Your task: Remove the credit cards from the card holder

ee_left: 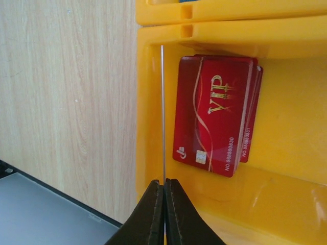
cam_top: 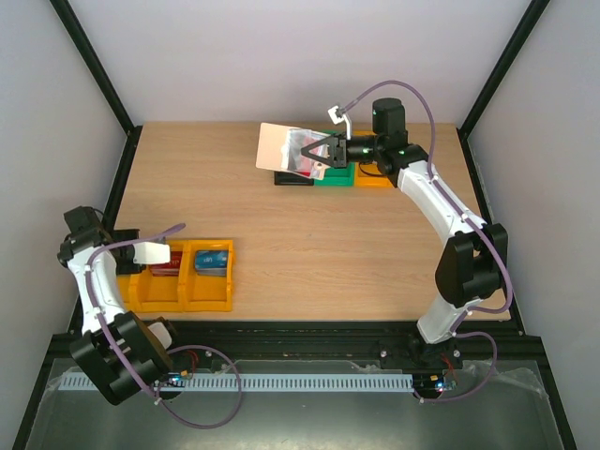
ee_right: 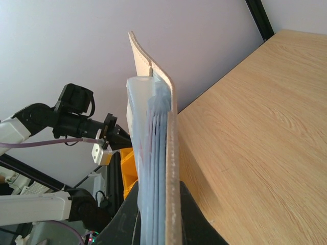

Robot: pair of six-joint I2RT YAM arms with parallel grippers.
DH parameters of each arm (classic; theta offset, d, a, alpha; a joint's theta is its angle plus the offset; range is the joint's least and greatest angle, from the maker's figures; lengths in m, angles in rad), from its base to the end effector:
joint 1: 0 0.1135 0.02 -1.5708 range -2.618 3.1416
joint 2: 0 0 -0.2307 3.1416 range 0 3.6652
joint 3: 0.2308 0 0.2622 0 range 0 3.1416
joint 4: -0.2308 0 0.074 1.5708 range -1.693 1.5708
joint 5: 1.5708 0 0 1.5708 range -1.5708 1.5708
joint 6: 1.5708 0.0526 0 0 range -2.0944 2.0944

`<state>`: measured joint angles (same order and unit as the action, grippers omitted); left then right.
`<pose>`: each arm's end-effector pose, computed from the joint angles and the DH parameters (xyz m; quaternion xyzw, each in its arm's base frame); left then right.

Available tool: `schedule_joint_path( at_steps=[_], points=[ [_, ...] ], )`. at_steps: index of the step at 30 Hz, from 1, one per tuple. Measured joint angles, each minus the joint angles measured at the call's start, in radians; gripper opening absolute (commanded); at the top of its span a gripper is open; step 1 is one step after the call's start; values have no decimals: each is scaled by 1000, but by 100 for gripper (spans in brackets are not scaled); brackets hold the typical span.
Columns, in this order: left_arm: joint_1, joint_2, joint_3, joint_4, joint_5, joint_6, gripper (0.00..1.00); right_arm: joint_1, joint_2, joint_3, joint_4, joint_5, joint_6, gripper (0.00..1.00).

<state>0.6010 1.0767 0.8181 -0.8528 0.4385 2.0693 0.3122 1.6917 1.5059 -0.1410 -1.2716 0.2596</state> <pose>0.1995 0.1097 0.2003 0.6735 0.6724 0.1666 0.2578 0.3600 0.1690 0.3256 -0.3631 0.6446 0.5952 0.3137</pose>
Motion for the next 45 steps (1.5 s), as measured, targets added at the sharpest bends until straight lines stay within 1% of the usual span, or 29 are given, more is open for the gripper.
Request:
schedule_joint_path(
  at_steps=[8,18,25,31,32,35,38,39,45],
  points=[
    [-3,0,-59,11,-13,1,2,-3,0,0,-16,0,-13,2],
    [-3,0,-143,136,-11,7,2,-5,0,13,-40,0,-15,2],
    [-3,-3,-179,192,-4,7,2,-5,1,21,-53,-1,-18,2],
    [-3,-3,-181,186,-5,9,13,-5,6,31,-57,-1,-21,2],
    [-3,-3,-181,182,-6,10,17,-5,7,33,-58,-1,-22,2],
    [-3,-4,-178,157,-16,12,27,-5,7,36,-59,-1,-27,2],
    [-2,-8,-174,121,-32,8,43,-5,7,36,-61,-1,-32,1],
    [-3,-11,-173,112,-36,11,46,-5,7,36,-63,-1,-32,2],
    [-2,-20,-160,72,-45,10,52,-5,7,36,-68,-1,-37,2]
  ],
)
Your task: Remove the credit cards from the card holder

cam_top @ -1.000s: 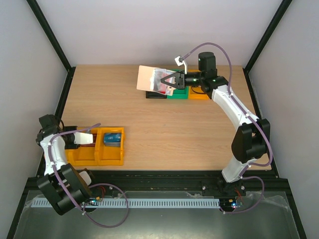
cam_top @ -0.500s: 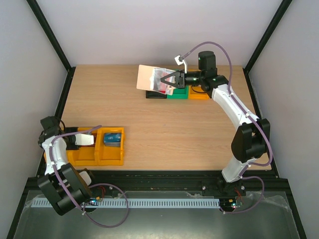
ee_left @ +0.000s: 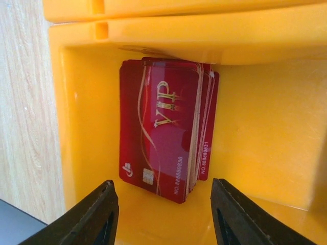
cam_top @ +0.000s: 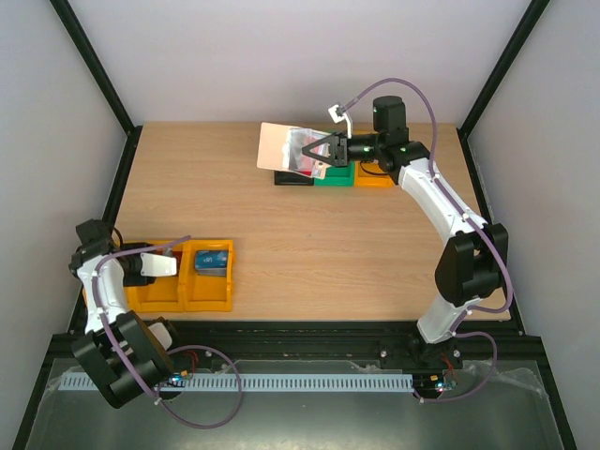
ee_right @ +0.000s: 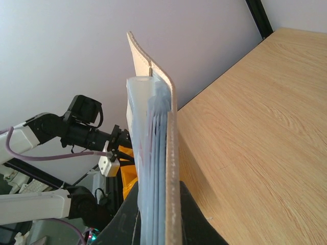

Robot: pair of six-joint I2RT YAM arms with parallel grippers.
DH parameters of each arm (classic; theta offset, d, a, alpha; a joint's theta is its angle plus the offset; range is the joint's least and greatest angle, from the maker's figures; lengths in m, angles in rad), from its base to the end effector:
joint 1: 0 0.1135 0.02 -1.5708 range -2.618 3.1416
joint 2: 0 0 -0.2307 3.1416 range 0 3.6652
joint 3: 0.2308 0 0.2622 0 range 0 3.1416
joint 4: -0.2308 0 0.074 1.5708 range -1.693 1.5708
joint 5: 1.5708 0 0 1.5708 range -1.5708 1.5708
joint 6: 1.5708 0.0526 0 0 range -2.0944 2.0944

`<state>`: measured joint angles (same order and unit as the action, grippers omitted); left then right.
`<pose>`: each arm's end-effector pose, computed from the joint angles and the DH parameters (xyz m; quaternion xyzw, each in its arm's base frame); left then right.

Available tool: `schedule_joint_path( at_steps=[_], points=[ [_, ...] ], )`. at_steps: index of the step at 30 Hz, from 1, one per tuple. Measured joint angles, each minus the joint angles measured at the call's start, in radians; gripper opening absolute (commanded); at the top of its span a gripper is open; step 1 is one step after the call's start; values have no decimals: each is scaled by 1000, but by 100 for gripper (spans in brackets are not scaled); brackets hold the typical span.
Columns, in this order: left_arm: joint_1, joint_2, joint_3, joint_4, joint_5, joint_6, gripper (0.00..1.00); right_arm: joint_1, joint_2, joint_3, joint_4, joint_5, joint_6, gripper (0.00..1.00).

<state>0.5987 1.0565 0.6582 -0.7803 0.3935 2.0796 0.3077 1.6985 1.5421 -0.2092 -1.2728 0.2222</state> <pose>0.1864 0.1028 0.1574 0.6770 0.6843 0.1420 0.2305 0.3606 0.1674 0.3298 -0.3648 0.6476 0.5919 0.3117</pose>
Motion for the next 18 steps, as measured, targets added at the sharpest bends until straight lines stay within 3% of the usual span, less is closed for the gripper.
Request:
schedule_joint_path(
  at_steps=[7,9,14,18],
  points=[
    [-23,0,132,-27,66,-1,65,0,0,0,-22,16,-13,2],
    [-68,-1,200,-19,103,-68,68,0,0,0,-27,20,-13,2],
    [-277,-12,378,26,217,-494,77,0,0,0,-26,32,-5,2],
    [-544,-54,425,196,296,-1072,92,15,-3,0,-27,56,3,2]
  ],
)
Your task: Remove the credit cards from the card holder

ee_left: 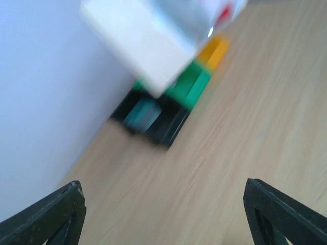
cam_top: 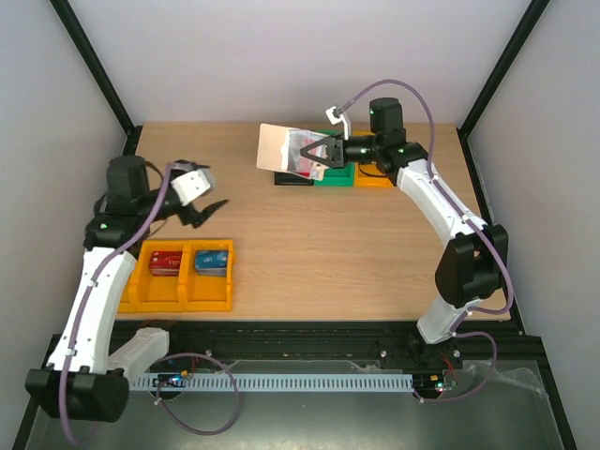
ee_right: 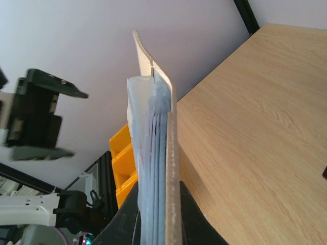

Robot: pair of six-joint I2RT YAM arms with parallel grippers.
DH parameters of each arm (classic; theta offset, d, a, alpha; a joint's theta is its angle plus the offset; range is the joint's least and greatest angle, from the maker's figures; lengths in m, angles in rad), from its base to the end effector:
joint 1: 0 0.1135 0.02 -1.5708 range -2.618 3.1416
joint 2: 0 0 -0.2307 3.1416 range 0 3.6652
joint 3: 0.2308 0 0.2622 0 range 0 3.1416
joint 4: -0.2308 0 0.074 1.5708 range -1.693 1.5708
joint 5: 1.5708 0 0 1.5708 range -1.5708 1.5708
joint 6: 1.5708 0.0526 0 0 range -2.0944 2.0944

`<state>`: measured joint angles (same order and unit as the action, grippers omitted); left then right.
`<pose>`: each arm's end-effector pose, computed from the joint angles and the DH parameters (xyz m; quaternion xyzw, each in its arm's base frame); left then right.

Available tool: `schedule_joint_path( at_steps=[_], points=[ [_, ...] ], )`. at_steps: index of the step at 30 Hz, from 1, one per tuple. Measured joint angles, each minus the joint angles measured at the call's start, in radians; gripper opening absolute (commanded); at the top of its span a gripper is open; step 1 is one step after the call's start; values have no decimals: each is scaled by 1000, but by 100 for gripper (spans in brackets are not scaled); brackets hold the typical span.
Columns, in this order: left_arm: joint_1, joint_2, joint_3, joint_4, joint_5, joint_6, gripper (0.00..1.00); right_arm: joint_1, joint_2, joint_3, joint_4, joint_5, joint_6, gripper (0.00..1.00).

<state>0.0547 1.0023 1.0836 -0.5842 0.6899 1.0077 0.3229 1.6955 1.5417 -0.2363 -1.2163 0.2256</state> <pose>0.2472 -0.0200 0.3332 0.5245 0.6409 -0.0083 0.5604 0.3594 0.1723 0.3275 -0.3508 0.6655 0.5806 0.3112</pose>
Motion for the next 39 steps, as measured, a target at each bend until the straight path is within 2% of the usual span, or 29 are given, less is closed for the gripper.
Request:
schedule_joint_path(
  at_steps=[1,3,7,16,24,29,30,33,36,37,39],
  points=[
    [-76,-11,-2,59,14,-174,98,8,-4,-2,0,7,-1,2],
    [-189,-23,-11,158,37,-440,100,36,-19,-15,2,16,-2,2],
    [-303,-13,-32,309,54,-835,100,104,-35,-29,2,0,-5,2],
    [-294,25,-62,421,43,-1128,100,159,-50,-37,-5,-109,-39,2],
    [-183,24,-98,468,80,-1223,100,162,-61,-42,50,-190,3,2],
    [-252,12,-107,498,134,-1225,99,164,-61,-43,85,-179,36,2],
    [-269,10,-107,504,145,-1225,94,166,-61,-43,89,-174,40,2],
    [-293,8,-113,533,156,-1236,69,175,-61,-45,96,-160,50,2],
    [-299,13,-121,560,157,-1255,39,189,-61,-46,103,-154,56,2],
    [-300,16,-122,568,156,-1260,32,191,-61,-46,108,-154,56,2],
    [-312,23,-122,583,154,-1259,29,196,-61,-46,114,-153,60,2]
  ],
)
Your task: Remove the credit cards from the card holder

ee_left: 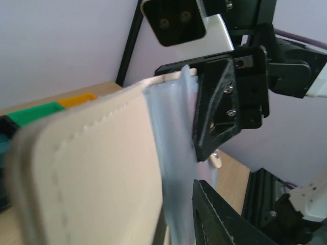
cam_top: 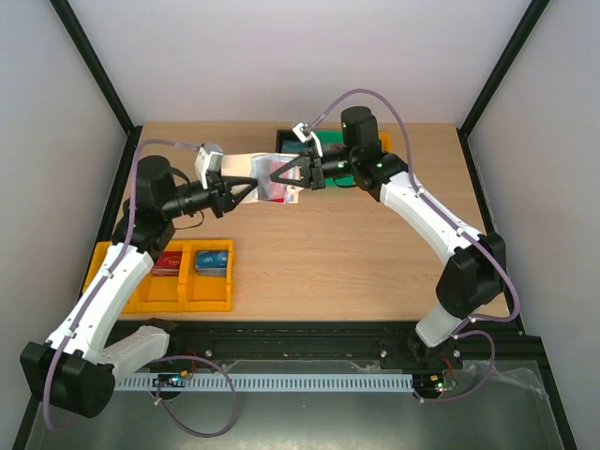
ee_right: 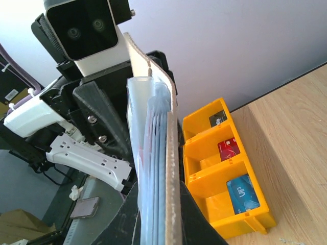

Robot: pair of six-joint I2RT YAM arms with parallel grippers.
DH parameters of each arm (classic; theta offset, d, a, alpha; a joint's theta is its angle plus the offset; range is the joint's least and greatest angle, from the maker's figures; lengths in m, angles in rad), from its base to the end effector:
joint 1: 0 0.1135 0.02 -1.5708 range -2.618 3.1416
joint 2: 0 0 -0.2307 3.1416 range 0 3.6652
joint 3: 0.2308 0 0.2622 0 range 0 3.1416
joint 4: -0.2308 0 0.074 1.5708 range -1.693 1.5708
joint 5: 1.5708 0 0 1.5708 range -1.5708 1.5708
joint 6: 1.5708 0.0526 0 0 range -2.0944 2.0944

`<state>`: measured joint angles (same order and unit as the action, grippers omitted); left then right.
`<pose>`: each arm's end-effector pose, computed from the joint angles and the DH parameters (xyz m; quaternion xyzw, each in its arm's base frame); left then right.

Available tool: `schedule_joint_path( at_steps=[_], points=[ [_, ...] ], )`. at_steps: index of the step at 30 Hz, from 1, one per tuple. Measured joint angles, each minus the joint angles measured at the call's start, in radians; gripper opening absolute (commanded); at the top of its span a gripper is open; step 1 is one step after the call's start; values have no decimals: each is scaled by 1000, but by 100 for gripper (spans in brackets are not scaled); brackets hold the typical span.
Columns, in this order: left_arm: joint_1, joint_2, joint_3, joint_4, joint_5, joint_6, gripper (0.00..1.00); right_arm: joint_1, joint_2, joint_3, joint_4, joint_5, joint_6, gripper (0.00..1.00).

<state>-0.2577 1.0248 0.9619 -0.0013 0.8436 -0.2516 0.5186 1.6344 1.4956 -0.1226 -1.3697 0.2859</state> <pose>0.2486 -0.1062 0.3475 0.2821 0.6646 -0.4462 0.5287 0.3022 0.2318 0.3460 -0.4539 0.5655 0.6463 0.2375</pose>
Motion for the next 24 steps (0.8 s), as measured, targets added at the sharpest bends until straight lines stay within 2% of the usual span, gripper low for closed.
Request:
schedule_joint_path(
  at_steps=[1,4,9,12,13,16,17,19,24],
  points=[
    [-13,3,0,9,-3,2,31,0,0,0,4,0,5,2],
    [-45,6,0,27,-10,-5,48,1,-2,-2,24,2,24,2],
    [-68,13,2,49,-16,-9,50,0,-12,-6,62,19,55,2],
    [-69,21,2,61,-27,-14,44,3,-14,-6,87,23,71,2],
    [-69,25,2,64,-33,-19,38,6,-14,-6,92,25,75,2],
    [-71,38,3,72,-41,-25,7,19,-14,-6,110,43,85,2],
    [-72,40,5,73,-44,-32,3,19,-14,-6,115,46,90,3],
    [-70,41,8,80,-48,-30,2,16,-15,-6,128,51,96,8],
    [-73,27,8,86,-43,-30,2,13,-19,-8,140,34,100,29]
  ],
)
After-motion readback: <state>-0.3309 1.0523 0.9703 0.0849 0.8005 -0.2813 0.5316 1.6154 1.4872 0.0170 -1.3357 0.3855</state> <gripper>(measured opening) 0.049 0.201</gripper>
